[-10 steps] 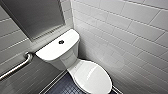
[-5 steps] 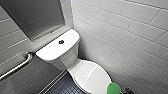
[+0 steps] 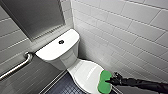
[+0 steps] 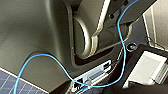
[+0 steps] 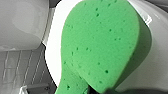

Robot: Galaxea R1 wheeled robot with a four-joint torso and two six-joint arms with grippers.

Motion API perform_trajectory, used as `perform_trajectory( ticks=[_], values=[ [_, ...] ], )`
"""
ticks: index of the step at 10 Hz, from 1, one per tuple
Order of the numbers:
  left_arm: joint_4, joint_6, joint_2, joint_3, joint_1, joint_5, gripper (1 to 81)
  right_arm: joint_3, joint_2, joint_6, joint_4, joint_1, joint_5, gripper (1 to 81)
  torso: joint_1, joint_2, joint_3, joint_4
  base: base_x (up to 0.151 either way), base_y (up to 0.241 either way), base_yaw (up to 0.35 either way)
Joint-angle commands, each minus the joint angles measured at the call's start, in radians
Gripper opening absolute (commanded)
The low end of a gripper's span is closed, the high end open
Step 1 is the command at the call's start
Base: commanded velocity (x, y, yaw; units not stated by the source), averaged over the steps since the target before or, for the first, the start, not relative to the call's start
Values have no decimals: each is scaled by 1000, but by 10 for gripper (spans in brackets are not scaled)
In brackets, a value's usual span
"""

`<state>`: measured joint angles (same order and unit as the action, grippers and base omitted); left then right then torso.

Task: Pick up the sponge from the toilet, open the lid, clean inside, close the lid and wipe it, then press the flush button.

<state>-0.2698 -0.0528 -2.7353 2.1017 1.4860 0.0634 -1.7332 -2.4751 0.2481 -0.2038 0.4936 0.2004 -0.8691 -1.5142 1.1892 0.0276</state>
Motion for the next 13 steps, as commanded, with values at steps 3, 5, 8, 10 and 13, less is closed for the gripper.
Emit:
perform_trajectory(
  ticks=[3, 5, 8, 10, 13],
  values=[
    [-16, 7, -11, 26, 37, 84, 811, -196, -165, 60, -35, -221, 103, 10, 0, 0, 0, 0, 0, 0, 0],
    [-16, 7, -38, 72, 49, 82, 811, -318, -265, 102, -35, -229, 71, 10, 0, 0, 0, 0, 0, 0, 0],
    [-43, 7, -41, 72, 119, -51, 811, -478, -380, 109, -37, -250, 30, 10, 0, 0, 0, 0, 0, 0, 0],
    [-55, 7, -54, 74, 147, -65, 811, -555, -446, 138, -37, -233, -48, 10, 0, 0, 0, 0, 0, 0, 0],
    [-69, 7, -58, 70, 155, -65, 811, -632, -469, 158, -39, -178, -78, 10, 0, 0, 0, 0, 0, 0, 0]
  ],
)
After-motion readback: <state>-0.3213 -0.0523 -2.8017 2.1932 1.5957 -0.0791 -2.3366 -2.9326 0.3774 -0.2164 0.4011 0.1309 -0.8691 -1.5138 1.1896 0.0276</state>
